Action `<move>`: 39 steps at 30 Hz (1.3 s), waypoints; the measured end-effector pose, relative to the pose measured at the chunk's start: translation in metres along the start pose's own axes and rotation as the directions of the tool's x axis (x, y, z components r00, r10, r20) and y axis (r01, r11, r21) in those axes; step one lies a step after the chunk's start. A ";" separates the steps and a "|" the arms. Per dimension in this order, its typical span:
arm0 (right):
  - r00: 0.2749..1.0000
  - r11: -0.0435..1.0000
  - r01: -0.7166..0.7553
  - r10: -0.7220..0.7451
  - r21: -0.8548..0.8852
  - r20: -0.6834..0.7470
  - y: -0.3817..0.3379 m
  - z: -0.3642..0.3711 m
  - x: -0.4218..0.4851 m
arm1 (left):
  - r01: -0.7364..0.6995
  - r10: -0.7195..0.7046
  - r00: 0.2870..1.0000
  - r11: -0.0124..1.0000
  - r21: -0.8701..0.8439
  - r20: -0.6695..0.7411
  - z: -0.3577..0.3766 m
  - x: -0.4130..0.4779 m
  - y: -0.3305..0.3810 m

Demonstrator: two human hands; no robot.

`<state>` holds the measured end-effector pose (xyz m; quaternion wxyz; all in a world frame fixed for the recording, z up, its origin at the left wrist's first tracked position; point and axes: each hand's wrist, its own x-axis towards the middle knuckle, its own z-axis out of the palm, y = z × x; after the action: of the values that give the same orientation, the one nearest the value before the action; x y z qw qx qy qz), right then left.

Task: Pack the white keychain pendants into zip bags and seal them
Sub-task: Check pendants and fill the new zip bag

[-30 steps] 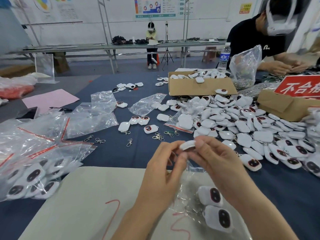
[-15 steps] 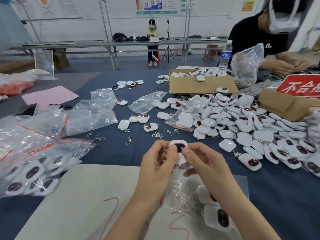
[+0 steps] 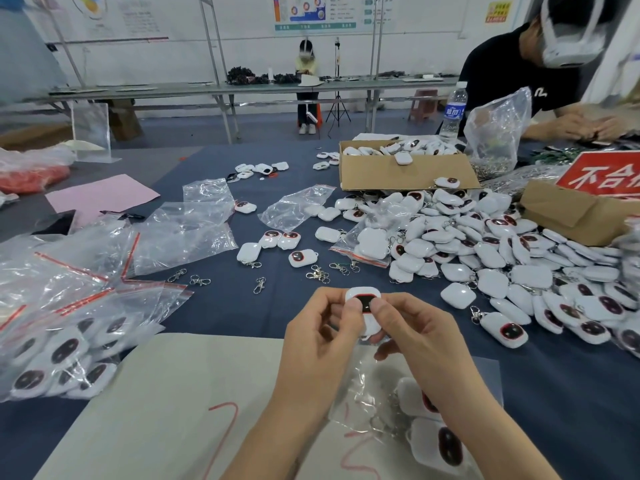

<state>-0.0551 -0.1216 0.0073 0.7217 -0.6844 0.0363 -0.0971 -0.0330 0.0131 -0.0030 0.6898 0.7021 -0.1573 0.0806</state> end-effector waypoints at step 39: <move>0.992 0.988 0.127 -0.125 0.083 -0.026 0.009 0.000 0.003 | -0.212 0.236 0.971 0.896 0.389 -0.016 -0.001 0.000 -0.011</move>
<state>-0.0514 -0.1215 -0.0012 0.7421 -0.6530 -0.0036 -0.1511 -0.0292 0.0142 -0.0133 0.5292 0.7981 -0.1962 0.2109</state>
